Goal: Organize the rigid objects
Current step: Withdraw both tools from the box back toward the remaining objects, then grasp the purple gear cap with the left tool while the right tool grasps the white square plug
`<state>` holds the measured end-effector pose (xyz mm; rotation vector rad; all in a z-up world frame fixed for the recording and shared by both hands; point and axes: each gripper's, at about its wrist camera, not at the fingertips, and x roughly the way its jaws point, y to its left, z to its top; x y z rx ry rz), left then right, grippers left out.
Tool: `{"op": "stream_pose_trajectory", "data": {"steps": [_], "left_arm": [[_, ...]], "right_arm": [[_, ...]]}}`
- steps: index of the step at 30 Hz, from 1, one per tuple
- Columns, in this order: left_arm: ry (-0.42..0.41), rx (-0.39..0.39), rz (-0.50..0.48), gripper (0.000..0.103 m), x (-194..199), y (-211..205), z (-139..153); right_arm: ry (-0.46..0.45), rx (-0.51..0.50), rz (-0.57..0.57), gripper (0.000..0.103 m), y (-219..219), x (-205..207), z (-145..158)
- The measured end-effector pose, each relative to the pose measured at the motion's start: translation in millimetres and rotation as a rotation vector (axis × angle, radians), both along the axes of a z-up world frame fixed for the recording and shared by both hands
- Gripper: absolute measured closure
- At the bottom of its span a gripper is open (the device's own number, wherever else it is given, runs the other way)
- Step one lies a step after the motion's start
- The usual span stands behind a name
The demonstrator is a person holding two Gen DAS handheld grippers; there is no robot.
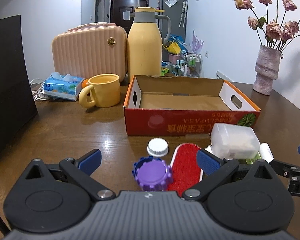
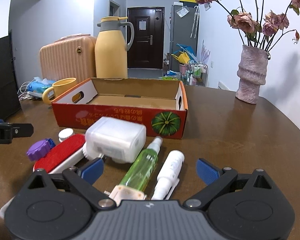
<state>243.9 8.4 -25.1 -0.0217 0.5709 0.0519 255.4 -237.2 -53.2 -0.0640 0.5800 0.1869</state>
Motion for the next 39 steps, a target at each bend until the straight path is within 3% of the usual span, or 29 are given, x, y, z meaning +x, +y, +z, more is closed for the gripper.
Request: {"op": "stream_pose_trajectory", "data": {"steps": [10,17,23,30,39], "left_arm": [[0.025,-0.011,-0.011,0.000,-22.4,3.7,-12.4],[0.030,-0.021,-0.003,0.000,-33.5,9.3,-19.8],[0.040,-0.033,0.003,0.000,-36.8,16.3,-25.7],[0.053,-0.048,0.008,0.000,-35.2,23.9,-32.1],[0.060,-0.063,0.007,0.000,-33.6,29.3,-36.2]], "right_arm": [[0.044,-0.035,0.000,0.004,15.0,-22.3,-22.6],[0.068,-0.023,-0.061,0.006,24.5,-19.0,-38.5],[0.080,-0.012,-0.103,0.015,32.0,-12.1,-44.6],[0.090,-0.014,-0.108,0.032,38.2,-8.2,-48.2],[0.080,-0.009,-0.110,0.035,39.4,-10.0,-50.7]]}}
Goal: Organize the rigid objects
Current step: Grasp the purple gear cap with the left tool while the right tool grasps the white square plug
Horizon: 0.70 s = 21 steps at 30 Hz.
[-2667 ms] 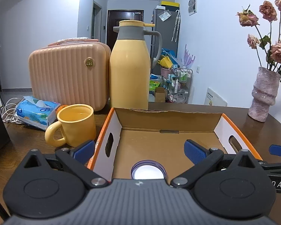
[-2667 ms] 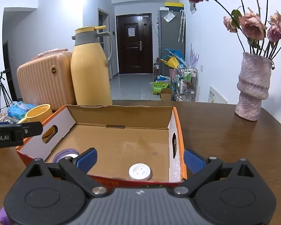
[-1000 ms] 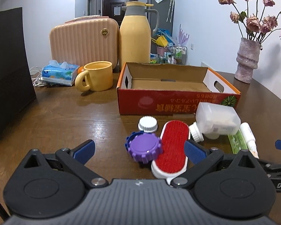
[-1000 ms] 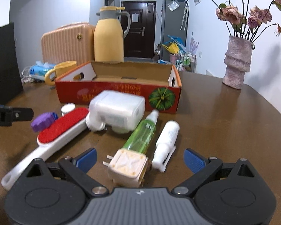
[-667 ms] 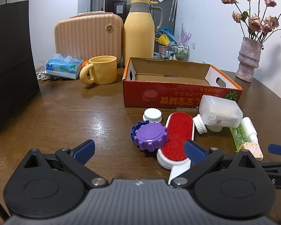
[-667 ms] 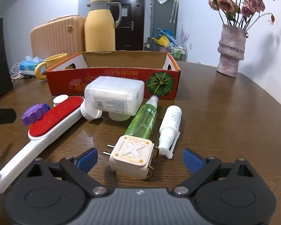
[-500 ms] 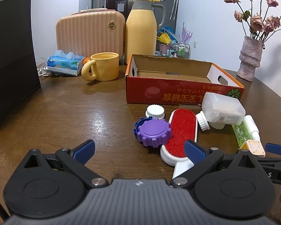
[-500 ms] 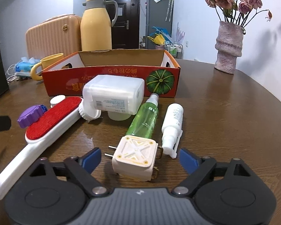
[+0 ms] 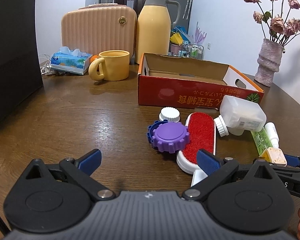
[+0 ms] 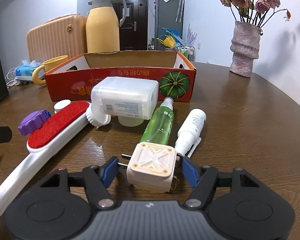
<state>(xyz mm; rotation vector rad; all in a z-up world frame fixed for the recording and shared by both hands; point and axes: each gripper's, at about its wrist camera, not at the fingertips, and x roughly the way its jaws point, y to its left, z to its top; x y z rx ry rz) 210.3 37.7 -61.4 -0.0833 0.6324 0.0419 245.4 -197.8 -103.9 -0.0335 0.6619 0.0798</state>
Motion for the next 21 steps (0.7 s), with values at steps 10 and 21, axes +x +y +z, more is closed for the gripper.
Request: {"op": "stream_pose_trajectory", "data": {"steps": [10,21], "left_arm": [[0.006,-0.002,0.004,0.000,2.2,1.5,-1.5],[0.003,0.003,0.019,0.000,9.5,2.1,-1.0]], "right_arm": [[-0.015,0.014,0.005,0.036,-3.8,-4.9,0.0],[-0.084,0.044,0.024,0.036,-11.5,-14.6,12.2]]}}
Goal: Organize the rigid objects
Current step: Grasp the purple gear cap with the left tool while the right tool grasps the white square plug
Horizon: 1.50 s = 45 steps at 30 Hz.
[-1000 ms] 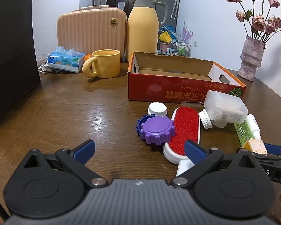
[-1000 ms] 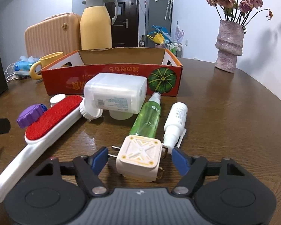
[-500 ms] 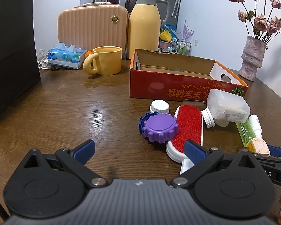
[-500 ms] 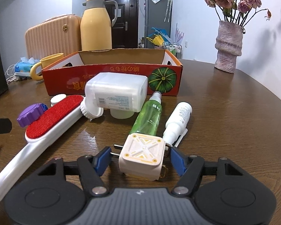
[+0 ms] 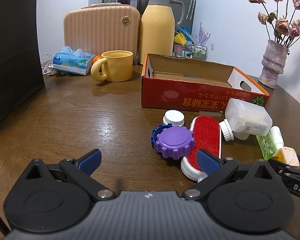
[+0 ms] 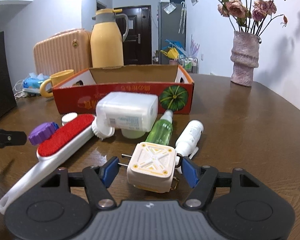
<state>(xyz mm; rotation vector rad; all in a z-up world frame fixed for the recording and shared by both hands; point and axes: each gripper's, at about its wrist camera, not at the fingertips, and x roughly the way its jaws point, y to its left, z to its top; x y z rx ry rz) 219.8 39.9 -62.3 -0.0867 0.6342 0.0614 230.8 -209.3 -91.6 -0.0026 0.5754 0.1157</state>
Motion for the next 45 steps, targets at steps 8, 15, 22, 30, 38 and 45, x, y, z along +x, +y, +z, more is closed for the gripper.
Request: {"op": "stream_pose_trajectory", "data": {"steps": [8,15,22,30,38,45], "left_arm": [[0.007,-0.022,0.011,0.000,14.2,-0.3,0.6],[0.015,-0.032,0.019,0.000,29.1,-8.2,-4.6],[0.022,-0.056,0.022,0.000,42.5,-13.9,-14.2],[0.003,-0.073,-0.015,0.017,45.6,-16.1,-17.4],[0.006,-0.095,-0.054,0.036,46.1,-18.2,-19.2],[-0.002,-0.122,-0.072,0.049,45.4,-16.3,-18.5]], "right_arm": [[-0.055,0.004,-0.019,0.036,-13.1,-0.8,10.3],[-0.076,0.008,-0.044,0.036,-25.9,5.6,11.9],[-0.086,-0.001,-0.061,0.036,-33.2,14.0,12.2],[-0.088,-0.006,-0.064,0.036,-33.5,20.3,9.9],[-0.082,-0.011,-0.063,0.036,-31.7,22.4,8.3],[-0.082,-0.016,-0.061,0.036,-30.4,22.2,8.6]]}}
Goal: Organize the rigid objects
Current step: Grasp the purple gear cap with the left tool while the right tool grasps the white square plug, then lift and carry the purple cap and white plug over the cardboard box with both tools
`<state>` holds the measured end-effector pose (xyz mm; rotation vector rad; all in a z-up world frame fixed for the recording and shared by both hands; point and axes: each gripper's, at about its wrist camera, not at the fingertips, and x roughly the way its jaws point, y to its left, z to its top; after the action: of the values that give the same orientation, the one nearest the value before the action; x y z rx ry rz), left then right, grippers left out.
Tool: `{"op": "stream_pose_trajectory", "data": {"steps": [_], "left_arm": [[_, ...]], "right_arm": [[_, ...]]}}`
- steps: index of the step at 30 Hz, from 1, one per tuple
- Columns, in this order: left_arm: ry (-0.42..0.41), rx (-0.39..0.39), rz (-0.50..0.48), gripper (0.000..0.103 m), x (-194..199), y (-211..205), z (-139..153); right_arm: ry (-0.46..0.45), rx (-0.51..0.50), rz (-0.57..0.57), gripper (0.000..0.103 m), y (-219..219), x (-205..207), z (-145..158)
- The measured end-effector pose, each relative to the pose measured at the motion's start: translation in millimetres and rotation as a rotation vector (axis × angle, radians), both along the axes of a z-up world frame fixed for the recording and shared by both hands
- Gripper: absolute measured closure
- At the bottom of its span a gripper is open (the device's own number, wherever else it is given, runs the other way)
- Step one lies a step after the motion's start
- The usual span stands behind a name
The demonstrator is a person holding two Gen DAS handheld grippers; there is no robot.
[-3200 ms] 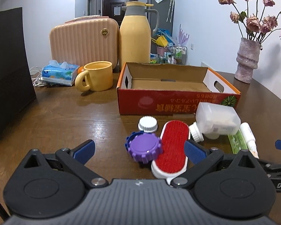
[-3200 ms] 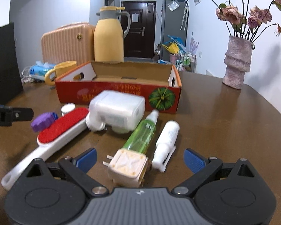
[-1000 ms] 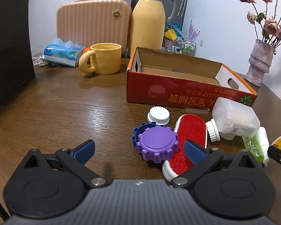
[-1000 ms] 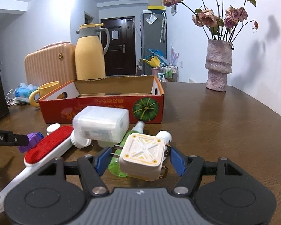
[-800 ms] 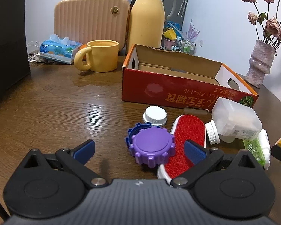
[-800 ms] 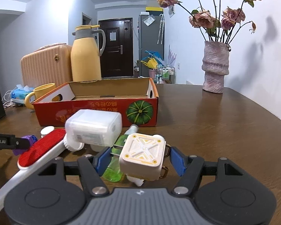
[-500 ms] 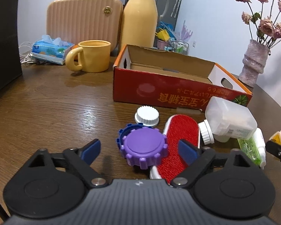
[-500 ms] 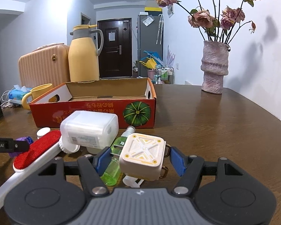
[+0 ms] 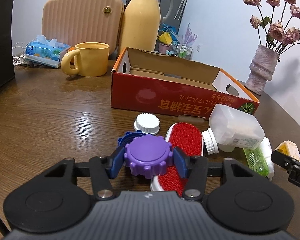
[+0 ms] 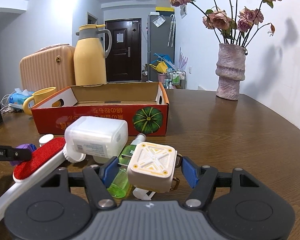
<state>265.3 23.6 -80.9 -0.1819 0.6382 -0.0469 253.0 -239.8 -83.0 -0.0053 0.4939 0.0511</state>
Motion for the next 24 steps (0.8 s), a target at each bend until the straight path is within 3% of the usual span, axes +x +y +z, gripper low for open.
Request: {"op": "stream_pose_trajectory", "data": {"steps": [24], "left_arm": [[-0.063,-0.008,0.008,0.049,-13.1,2.3,15.9]], "right_arm": [[-0.031,-0.005,0.006,0.036,1.0,-4.0,13.1]]}}
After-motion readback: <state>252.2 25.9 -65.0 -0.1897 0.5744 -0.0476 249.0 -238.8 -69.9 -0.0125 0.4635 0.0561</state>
